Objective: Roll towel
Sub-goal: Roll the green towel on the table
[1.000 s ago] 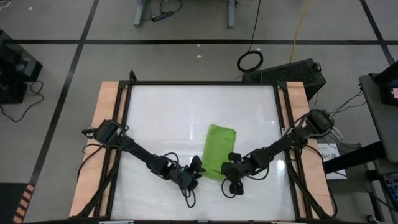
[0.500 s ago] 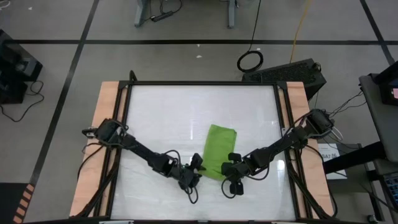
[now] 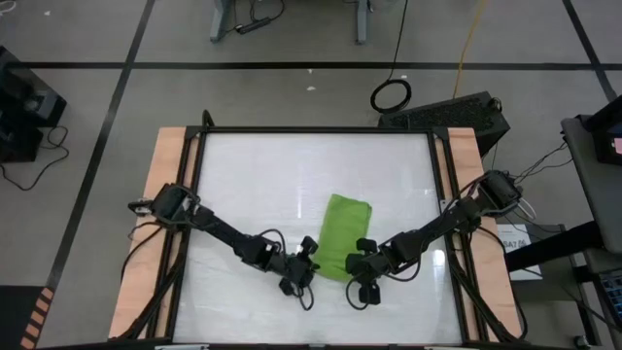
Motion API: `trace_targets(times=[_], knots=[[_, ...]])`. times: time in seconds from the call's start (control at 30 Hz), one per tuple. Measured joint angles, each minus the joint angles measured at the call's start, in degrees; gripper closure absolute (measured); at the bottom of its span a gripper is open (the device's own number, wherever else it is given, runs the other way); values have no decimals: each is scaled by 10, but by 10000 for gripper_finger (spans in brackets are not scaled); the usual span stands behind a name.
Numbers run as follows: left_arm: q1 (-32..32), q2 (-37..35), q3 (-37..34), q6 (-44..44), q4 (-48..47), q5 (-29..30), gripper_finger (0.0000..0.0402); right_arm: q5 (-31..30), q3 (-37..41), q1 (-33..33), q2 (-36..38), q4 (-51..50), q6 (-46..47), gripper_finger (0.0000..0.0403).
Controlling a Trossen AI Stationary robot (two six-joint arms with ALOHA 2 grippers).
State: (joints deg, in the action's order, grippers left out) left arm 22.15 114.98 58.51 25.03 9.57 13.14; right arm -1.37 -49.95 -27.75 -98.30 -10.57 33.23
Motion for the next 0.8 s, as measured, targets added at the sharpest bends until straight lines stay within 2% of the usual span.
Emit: trace_targets(times=[0.1,0.27,0.43,0.6,0.8], knots=[[-24,0,6,-52,1,-83,387,-3,0,0,0,-2,-10,367],[-62,1,10,-123,5,-210,386,-38,0,-16,10,-17,-38,284],[-90,1,10,-159,2,-306,386,-118,0,-47,46,-91,-27,217],[-107,2,10,-188,4,-357,386,-197,0,-93,88,-156,-19,206],[-123,2,10,-219,15,-390,386,-289,0,-159,77,-94,-124,215]])
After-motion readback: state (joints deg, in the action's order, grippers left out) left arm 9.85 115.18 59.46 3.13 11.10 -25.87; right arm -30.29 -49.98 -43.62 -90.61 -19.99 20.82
